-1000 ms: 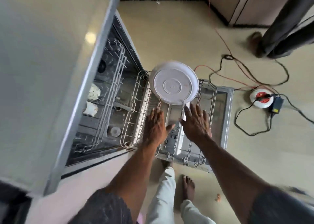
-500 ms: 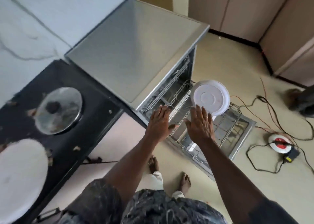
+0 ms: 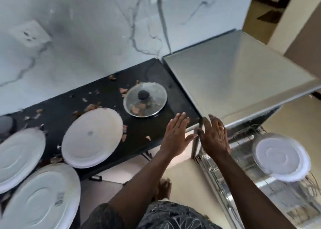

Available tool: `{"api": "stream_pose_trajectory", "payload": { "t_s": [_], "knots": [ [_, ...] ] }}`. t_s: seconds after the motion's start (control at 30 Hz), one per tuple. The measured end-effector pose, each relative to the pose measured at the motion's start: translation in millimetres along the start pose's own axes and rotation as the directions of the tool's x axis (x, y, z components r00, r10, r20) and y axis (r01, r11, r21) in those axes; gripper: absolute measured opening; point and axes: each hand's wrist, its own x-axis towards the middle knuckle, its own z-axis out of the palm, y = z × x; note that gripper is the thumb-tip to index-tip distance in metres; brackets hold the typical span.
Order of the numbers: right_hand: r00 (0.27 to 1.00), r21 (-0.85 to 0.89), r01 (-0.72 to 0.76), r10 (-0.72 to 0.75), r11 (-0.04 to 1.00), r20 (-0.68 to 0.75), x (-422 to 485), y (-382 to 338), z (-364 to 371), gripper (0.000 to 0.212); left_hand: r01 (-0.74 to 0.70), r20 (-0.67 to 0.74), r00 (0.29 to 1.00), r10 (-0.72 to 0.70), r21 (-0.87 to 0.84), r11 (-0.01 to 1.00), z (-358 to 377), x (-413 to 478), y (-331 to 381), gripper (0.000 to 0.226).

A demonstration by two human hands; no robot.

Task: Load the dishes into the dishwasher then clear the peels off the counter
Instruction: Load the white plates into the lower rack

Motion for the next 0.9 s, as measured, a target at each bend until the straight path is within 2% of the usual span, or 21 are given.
{"api": "stream_pose_trajectory", "payload": {
  "t_s": [0.17,0.4,0.5,0.6,0.67,0.77,0.9],
  "knots": [
    [0.973,-0.041,0.206,-0.201,0.978,0.116,35,-89,28,0.054,0.217,-0.059,0.974,-0.217,0.000,0.976,-51,-20,-90,0.071],
    [0.876,-0.016,0.434,-0.418,0.901,0.238,70,-210,66,0.055,0.513,-0.197,0.833,-0.517,-0.076,0.855,-110,-72,-203,0.068],
    [0.823,0.022,0.493,-0.474,0.870,0.314,78,-258,84,0.050,0.643,-0.251,0.713,-0.655,-0.138,0.753,-133,-96,-241,0.065],
    [0.796,0.079,0.452,-0.442,0.889,0.414,80,-289,99,0.046,0.757,-0.265,0.556,-0.788,-0.230,0.611,-153,-117,-273,0.064],
    [0.770,0.104,0.415,-0.410,0.904,0.489,82,-322,121,0.052,0.836,-0.268,0.406,-0.874,-0.277,0.473,-168,-140,-309,0.063],
    [0.773,0.088,0.352,-0.343,0.932,0.533,83,-327,125,0.055,0.870,-0.275,0.313,-0.909,-0.300,0.391,-179,-153,-322,0.060],
    [0.801,0.057,0.320,-0.302,0.946,0.517,87,-341,135,0.053,0.923,-0.181,0.228,-0.957,-0.274,0.271,-188,-167,-344,0.063]
  ]
}}
